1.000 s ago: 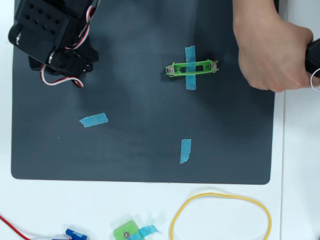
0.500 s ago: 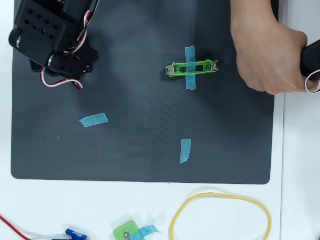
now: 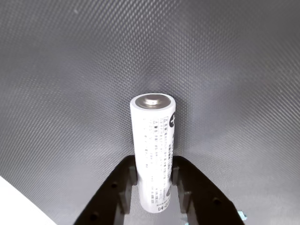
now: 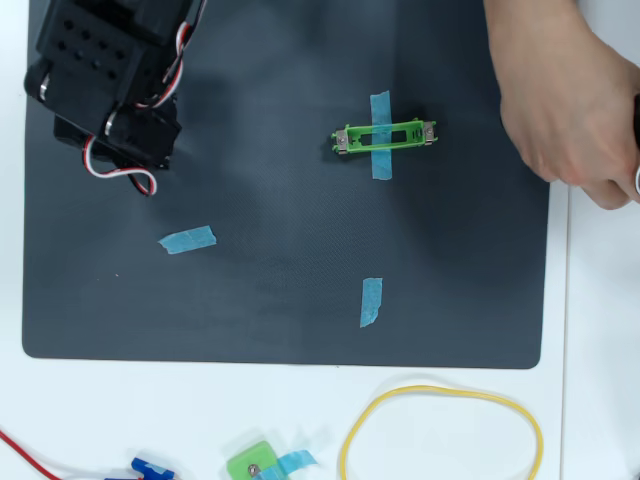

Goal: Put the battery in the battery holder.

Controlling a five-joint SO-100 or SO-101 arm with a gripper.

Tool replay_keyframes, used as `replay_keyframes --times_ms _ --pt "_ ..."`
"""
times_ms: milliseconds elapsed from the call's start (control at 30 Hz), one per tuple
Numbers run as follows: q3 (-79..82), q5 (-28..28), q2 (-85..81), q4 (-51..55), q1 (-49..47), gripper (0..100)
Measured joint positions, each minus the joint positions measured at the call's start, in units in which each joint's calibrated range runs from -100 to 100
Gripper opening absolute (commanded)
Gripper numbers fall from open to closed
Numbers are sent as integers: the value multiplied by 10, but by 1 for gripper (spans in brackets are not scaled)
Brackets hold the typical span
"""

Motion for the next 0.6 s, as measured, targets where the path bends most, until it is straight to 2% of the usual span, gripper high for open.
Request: replay_keyframes --times_ms 267,467,600 --pt "0 -189 -20 -61 -28 0" --pt "0 -332 -36 -59 -28 0" --pt "1 -390 -51 -53 -39 0"
